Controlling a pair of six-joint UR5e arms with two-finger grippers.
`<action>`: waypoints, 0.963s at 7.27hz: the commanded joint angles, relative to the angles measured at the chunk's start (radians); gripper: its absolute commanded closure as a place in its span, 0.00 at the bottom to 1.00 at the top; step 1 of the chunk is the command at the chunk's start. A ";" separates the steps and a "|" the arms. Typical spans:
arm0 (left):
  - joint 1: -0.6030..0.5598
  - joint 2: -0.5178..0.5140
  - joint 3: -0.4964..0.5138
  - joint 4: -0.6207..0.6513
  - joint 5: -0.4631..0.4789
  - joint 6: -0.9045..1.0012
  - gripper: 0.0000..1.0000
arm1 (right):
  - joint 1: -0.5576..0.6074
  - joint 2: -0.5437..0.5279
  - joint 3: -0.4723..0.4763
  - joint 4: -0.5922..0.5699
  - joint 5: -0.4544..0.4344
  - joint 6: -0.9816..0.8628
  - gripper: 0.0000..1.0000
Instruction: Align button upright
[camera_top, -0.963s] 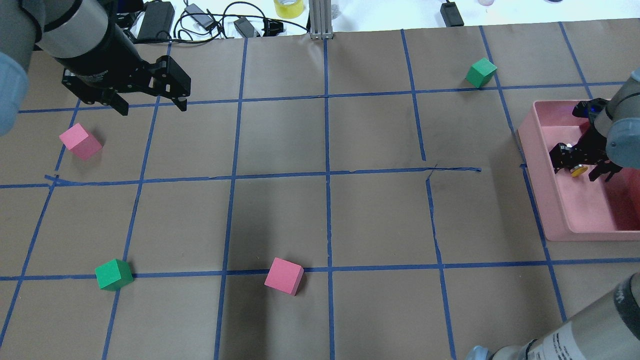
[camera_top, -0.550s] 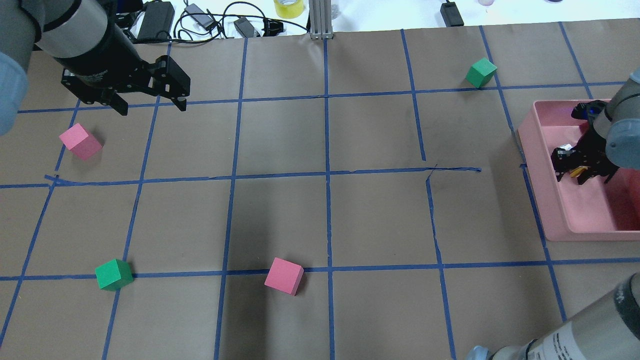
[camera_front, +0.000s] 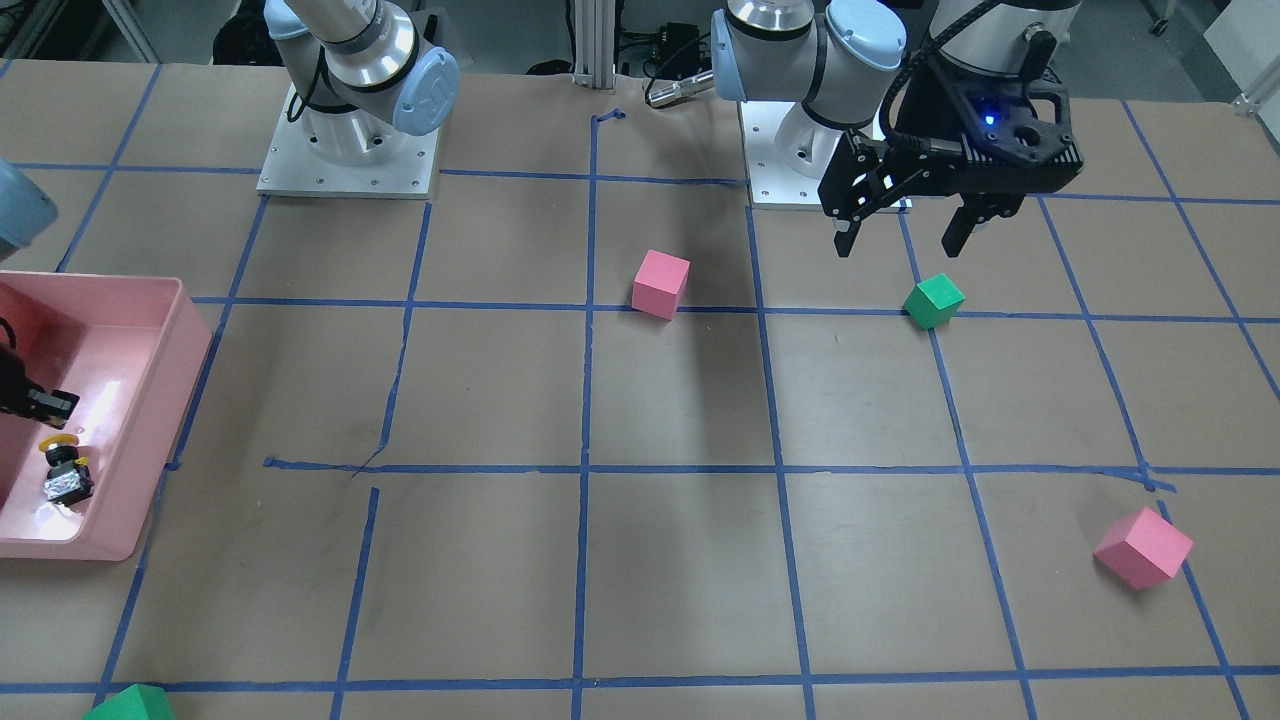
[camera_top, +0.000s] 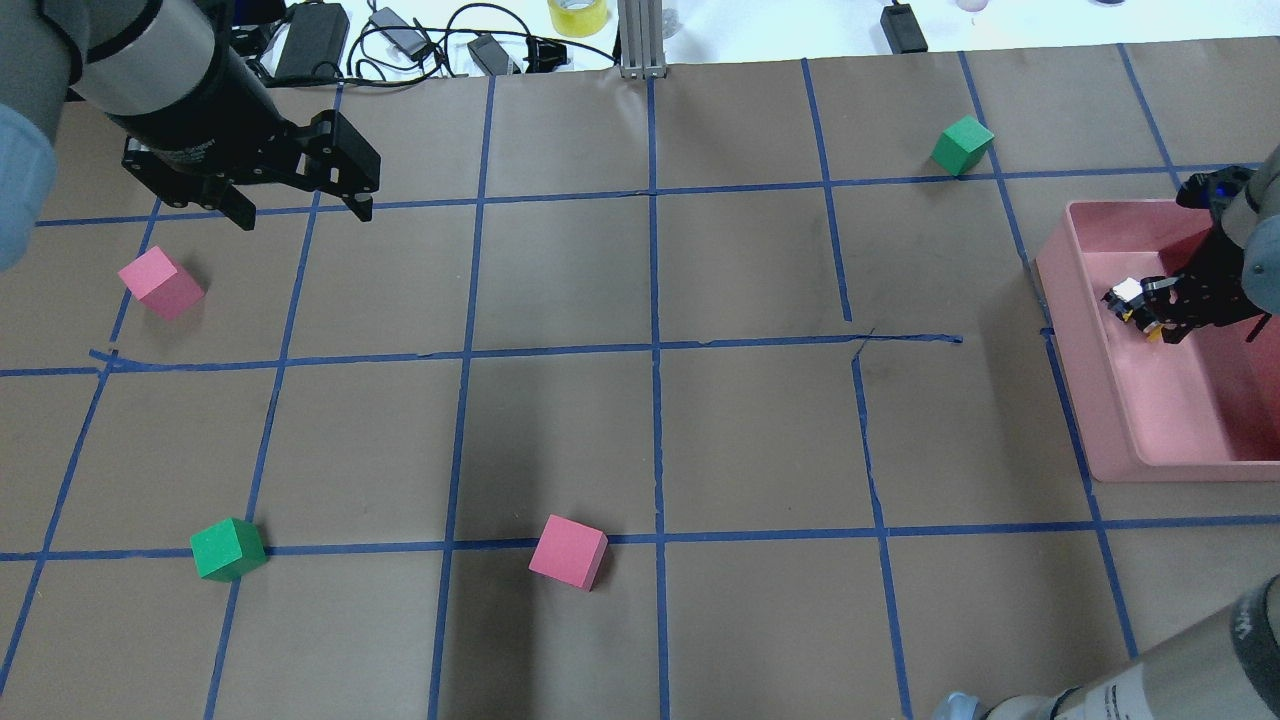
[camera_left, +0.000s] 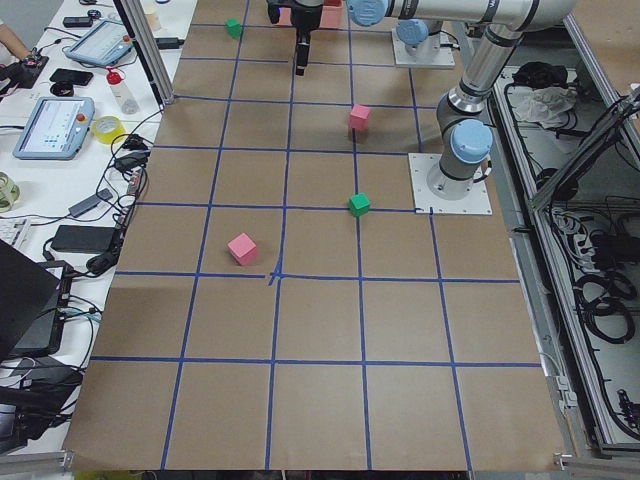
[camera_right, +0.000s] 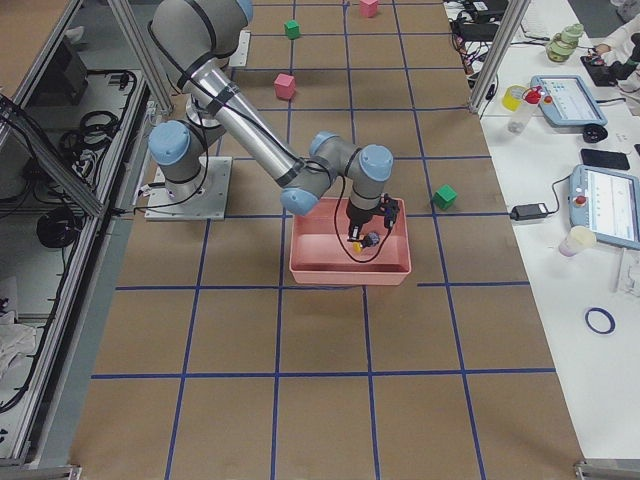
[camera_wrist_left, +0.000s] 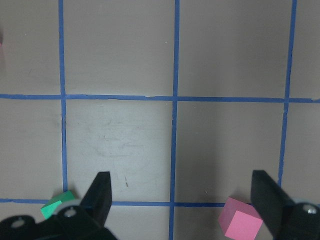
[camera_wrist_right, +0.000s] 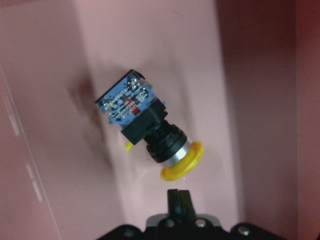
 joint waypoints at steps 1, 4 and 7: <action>0.000 0.000 0.000 0.000 0.001 0.000 0.00 | 0.010 -0.032 -0.100 0.125 0.005 0.001 1.00; -0.002 0.000 0.000 0.000 0.003 0.000 0.00 | 0.015 -0.028 -0.163 0.212 0.008 -0.005 1.00; 0.000 0.000 0.000 0.003 0.000 0.000 0.00 | 0.015 -0.019 -0.111 0.182 0.009 -0.074 0.00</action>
